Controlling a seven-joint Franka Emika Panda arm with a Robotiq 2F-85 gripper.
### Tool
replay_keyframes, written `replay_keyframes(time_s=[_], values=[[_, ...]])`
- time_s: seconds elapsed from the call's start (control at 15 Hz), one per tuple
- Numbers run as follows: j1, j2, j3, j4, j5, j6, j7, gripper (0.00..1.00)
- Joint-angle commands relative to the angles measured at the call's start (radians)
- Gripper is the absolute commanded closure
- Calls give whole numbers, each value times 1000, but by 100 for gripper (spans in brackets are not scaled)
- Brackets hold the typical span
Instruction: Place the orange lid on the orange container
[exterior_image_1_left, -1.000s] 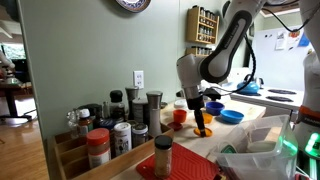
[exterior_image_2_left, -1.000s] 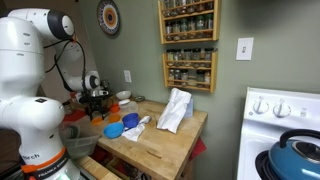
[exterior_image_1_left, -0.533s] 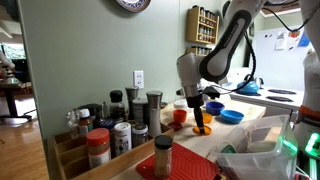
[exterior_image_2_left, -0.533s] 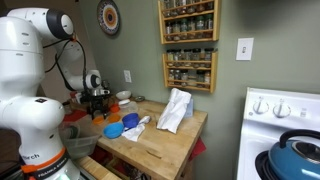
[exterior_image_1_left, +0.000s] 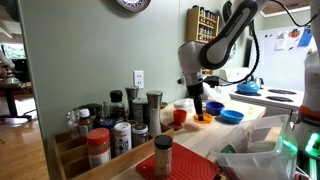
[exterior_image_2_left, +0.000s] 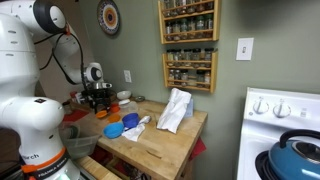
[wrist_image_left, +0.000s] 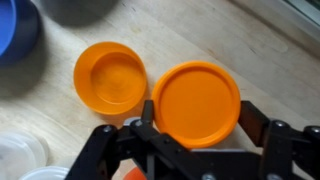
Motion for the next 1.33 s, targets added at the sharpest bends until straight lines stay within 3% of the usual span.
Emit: replay_keyframes(time_s=[0.0, 0.6, 1.27], values=[[-29, -68, -21, -44, -8, -5, 14, 40], [-96, -54, -76, -90, -7, 46, 31, 40], [-99, -27, -88, -104, -22, 126, 74, 40]])
